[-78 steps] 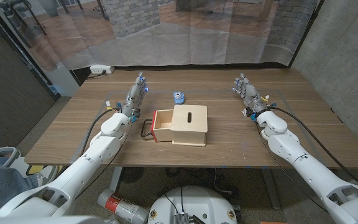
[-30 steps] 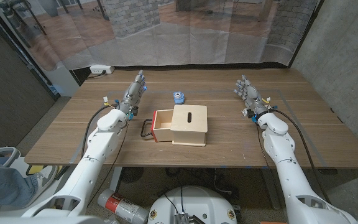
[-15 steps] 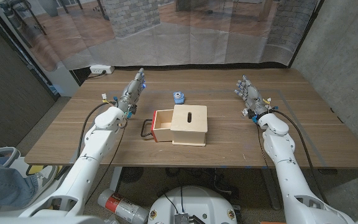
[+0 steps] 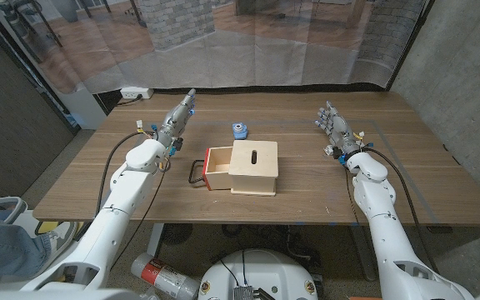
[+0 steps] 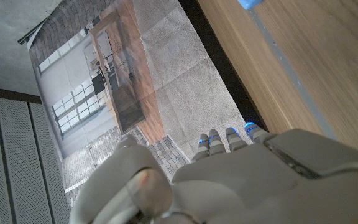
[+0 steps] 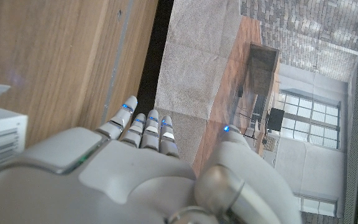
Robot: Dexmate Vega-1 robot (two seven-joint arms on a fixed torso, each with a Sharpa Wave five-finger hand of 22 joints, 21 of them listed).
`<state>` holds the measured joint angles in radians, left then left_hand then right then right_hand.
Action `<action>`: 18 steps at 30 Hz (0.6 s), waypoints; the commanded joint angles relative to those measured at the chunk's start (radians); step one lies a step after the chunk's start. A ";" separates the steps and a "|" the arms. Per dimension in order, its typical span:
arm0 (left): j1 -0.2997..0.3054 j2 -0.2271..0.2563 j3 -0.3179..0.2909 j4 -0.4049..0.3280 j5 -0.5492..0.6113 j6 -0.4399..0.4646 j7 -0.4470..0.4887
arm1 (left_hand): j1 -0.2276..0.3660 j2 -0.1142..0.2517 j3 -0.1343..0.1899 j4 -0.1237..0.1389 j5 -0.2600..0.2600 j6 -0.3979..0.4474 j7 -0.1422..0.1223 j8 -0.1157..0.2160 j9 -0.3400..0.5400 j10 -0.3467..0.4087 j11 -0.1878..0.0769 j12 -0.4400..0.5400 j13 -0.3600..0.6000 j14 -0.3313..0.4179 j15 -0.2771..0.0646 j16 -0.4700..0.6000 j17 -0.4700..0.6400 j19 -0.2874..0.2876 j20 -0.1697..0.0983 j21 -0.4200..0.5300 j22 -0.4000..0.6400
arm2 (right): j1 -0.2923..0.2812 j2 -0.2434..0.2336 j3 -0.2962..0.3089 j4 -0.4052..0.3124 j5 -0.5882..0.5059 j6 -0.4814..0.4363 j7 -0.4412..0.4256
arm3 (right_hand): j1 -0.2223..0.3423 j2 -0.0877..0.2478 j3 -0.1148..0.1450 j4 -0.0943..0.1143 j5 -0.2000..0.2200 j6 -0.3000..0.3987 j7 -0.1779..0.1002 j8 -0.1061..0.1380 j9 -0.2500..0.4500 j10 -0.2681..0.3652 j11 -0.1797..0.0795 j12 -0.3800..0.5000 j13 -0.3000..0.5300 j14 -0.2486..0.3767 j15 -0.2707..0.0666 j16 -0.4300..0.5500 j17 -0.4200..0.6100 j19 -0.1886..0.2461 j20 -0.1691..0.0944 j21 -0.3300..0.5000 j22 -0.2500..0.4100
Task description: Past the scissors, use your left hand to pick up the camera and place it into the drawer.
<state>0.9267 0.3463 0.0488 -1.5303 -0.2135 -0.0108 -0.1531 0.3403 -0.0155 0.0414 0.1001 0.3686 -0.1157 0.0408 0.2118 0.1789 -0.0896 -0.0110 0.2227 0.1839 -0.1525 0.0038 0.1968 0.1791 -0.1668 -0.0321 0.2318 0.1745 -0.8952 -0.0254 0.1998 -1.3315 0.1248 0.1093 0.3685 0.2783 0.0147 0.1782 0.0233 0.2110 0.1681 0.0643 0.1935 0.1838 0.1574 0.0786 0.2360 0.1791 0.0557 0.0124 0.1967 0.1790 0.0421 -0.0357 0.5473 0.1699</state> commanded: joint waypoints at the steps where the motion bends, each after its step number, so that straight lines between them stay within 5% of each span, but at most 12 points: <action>1: 0.012 0.022 0.016 -0.054 0.076 0.032 0.060 | 0.016 0.001 0.001 -0.005 0.007 0.015 -0.002 0.005 0.006 0.011 0.001 0.004 0.002 0.008 0.000 0.004 0.003 -0.002 0.008 -0.002 0.005 | -0.012 0.005 0.007 -0.014 -0.003 -0.003 0.001 | 0.006 0.001 -0.001 -0.005 -0.003 0.011 -0.003 0.004 0.004 0.006 0.002 -0.007 0.003 0.005 0.003 -0.001 0.004 0.013 -0.037 -0.004 0.002; 18: 0.000 0.035 0.029 -0.073 0.103 0.043 0.065 | 0.031 0.005 0.002 -0.012 0.008 0.032 -0.005 0.007 0.006 0.028 -0.004 0.005 0.002 0.020 -0.002 0.004 0.003 0.006 0.009 -0.005 0.006 | -0.022 0.004 0.011 -0.031 -0.002 -0.008 0.003 | 0.005 0.003 -0.002 -0.007 -0.004 0.011 -0.003 0.003 0.004 0.009 0.004 -0.008 0.003 0.007 0.004 -0.001 0.004 0.017 -0.035 -0.011 0.003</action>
<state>0.9357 0.3702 0.0661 -1.5853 -0.1568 0.0127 -0.1081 0.3617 -0.0106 0.0425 0.0908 0.3686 -0.0853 0.0357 0.2119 0.1842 -0.0648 -0.0108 0.2227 0.1837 -0.1368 0.0052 0.1968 0.1790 -0.1610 -0.0264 0.2318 0.1745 -0.9056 -0.0220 0.2053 -1.3434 0.1225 0.1035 0.3702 0.2783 0.0147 0.1739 0.0189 0.2070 0.1734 0.0589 0.1935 0.1837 0.1573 0.0787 0.2281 0.1790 0.0556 0.0124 0.1968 0.1790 0.0530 -0.0357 0.5397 0.1698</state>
